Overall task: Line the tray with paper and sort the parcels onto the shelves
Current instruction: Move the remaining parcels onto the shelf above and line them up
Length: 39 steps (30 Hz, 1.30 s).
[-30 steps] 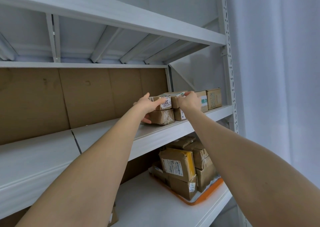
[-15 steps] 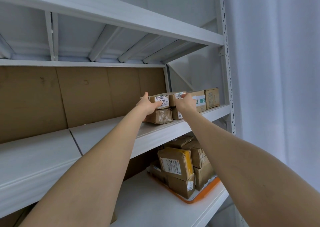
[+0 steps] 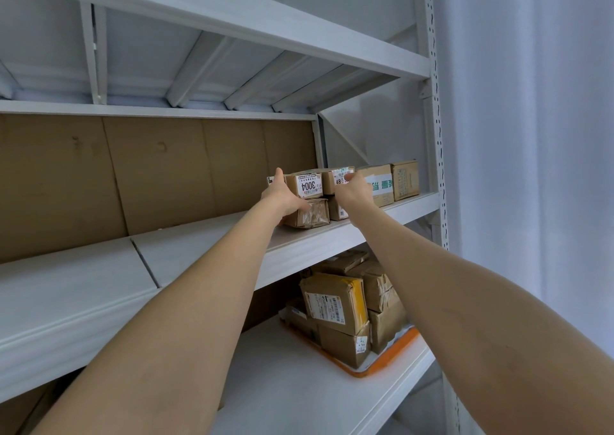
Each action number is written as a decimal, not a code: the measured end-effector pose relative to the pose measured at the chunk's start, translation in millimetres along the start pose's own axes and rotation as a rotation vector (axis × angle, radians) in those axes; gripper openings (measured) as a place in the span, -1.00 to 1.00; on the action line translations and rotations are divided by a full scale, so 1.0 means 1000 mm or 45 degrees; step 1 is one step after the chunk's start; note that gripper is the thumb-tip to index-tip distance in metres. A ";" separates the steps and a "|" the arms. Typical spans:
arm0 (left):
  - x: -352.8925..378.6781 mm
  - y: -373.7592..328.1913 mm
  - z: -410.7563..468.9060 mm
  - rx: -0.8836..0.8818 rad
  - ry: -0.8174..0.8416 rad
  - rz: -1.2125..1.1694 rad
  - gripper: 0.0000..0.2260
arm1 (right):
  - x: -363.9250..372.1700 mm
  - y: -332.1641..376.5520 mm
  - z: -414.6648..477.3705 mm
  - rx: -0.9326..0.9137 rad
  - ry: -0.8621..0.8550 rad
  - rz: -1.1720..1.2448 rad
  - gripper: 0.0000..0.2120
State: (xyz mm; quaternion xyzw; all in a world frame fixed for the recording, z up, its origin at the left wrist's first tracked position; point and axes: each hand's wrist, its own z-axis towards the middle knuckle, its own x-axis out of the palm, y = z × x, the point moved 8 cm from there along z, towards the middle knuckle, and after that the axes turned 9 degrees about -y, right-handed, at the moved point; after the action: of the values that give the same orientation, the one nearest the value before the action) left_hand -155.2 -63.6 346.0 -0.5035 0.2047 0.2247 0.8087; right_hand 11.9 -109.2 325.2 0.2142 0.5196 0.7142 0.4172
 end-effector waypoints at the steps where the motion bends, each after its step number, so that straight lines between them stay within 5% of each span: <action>1: 0.000 0.000 -0.001 0.008 -0.010 0.030 -0.03 | 0.001 0.000 -0.001 -0.002 0.022 -0.002 -0.64; 13: -0.017 -0.002 -0.023 -0.063 -0.203 -0.020 -0.36 | -0.021 0.002 -0.019 -0.022 0.019 -0.035 -0.53; 22: -0.044 -0.015 -0.063 0.148 -0.440 -0.029 -0.40 | -0.039 0.002 -0.053 -0.025 0.025 -0.058 -0.55; 31: -0.047 -0.015 -0.138 0.397 -0.518 -0.049 -0.65 | -0.051 -0.019 -0.106 -0.016 -0.056 -0.043 -0.57; 39: -0.013 0.034 -0.196 0.563 -0.247 0.236 -0.83 | -0.043 -0.062 -0.155 0.015 -0.055 -0.118 -0.69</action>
State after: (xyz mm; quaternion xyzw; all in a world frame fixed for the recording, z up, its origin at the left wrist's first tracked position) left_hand -206.1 -230.3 248.7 -0.2697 0.2157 0.2950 0.8909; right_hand -55.4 -224.3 216.6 0.2077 0.5240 0.6863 0.4596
